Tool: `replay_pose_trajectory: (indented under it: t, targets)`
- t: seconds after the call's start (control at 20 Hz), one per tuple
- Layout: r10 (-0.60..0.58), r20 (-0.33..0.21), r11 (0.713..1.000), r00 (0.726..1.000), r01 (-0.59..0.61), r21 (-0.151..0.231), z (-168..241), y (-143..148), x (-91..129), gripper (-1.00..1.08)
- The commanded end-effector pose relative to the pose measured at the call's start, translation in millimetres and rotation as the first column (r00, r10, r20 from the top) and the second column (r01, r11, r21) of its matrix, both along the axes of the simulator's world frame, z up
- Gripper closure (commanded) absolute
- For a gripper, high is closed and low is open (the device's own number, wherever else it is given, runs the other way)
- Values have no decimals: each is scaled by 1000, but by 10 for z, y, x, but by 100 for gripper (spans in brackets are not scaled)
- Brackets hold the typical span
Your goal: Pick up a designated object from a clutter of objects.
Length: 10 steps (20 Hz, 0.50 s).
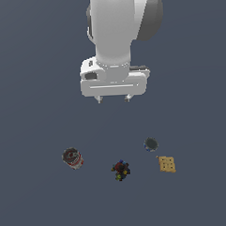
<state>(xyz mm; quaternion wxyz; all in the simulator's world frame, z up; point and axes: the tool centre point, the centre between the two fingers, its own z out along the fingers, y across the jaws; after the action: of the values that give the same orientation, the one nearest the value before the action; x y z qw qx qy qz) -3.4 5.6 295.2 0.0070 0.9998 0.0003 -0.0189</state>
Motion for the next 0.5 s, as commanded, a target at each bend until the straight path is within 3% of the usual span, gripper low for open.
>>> replay_pose_trajectory:
  t: [0.0, 0.45]
  targets:
    - [0, 0, 1000, 1000, 0, 0, 0, 0, 0, -92]
    - [8, 23, 1000, 1000, -9, 22, 90, -11, 43, -92]
